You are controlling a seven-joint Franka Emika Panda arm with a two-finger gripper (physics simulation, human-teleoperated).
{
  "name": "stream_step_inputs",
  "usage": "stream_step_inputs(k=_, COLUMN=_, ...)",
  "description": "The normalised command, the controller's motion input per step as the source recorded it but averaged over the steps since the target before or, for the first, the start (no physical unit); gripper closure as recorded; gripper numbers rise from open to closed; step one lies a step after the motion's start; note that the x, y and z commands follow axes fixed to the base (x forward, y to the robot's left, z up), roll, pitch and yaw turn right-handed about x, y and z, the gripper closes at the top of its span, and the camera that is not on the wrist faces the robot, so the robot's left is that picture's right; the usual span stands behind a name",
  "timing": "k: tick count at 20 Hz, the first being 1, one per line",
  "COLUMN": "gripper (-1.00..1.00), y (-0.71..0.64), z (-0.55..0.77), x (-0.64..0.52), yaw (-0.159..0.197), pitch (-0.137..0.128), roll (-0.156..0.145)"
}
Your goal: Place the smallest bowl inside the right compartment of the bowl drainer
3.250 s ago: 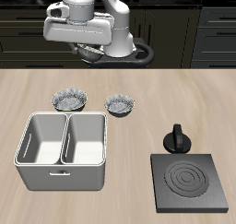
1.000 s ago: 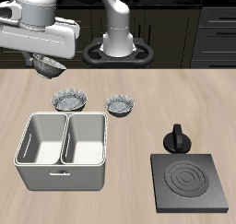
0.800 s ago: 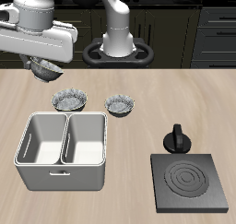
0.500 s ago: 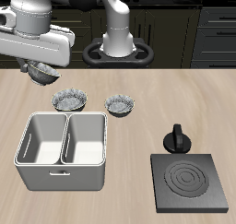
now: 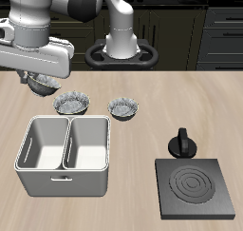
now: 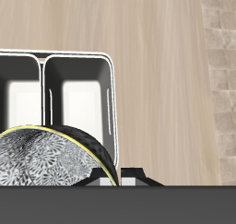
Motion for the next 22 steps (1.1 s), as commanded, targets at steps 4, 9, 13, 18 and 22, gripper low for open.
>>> stream_step_inputs(k=4, gripper=1.00, y=-0.12, z=-0.35, x=0.05, yaw=0.010, pitch=0.038, roll=-0.019)
stream_step_inputs(k=9, gripper=1.00, y=0.07, z=-0.32, x=0.01, yaw=0.007, pitch=0.034, roll=0.009)
stream_step_inputs(k=13, gripper=1.00, y=0.02, z=-0.17, x=0.01, yaw=-0.008, pitch=0.018, roll=0.002)
stream_step_inputs(k=18, gripper=1.00, y=-0.17, z=-0.30, x=0.05, yaw=0.005, pitch=0.037, roll=-0.047)
stream_step_inputs(k=22, gripper=1.00, y=-0.08, z=-0.22, x=0.01, yaw=0.040, pitch=0.016, roll=-0.051)
